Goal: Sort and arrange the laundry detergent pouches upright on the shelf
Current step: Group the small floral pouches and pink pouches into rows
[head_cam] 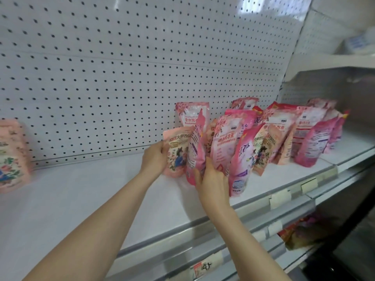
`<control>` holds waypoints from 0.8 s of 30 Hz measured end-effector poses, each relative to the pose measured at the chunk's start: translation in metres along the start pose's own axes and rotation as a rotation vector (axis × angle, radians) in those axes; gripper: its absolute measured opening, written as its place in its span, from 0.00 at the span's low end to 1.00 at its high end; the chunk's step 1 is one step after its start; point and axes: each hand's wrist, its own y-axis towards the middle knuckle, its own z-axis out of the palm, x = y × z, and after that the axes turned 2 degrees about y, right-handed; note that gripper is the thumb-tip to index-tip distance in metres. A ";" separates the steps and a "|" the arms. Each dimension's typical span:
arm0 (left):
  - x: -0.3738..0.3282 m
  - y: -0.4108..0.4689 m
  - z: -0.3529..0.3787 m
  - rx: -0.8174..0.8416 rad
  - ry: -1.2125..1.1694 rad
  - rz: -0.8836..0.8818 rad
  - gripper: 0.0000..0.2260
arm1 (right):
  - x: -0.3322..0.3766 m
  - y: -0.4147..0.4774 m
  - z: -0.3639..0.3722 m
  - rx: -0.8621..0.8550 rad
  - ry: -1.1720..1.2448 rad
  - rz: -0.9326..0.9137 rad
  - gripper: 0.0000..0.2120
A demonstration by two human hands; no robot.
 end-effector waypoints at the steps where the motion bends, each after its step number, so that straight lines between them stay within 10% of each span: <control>1: 0.008 -0.003 -0.009 -0.027 0.000 -0.004 0.15 | 0.005 0.002 0.003 -0.009 0.012 0.020 0.20; 16: 0.053 -0.017 -0.074 -0.090 0.029 -0.031 0.14 | 0.057 0.050 0.034 0.045 0.203 -0.001 0.14; 19: 0.056 -0.018 -0.073 -0.102 0.046 -0.028 0.12 | 0.065 0.077 0.002 -0.049 0.016 -0.138 0.28; 24: 0.056 -0.015 -0.076 -0.057 0.009 0.000 0.12 | 0.096 0.122 -0.060 -0.017 -0.583 -0.165 0.12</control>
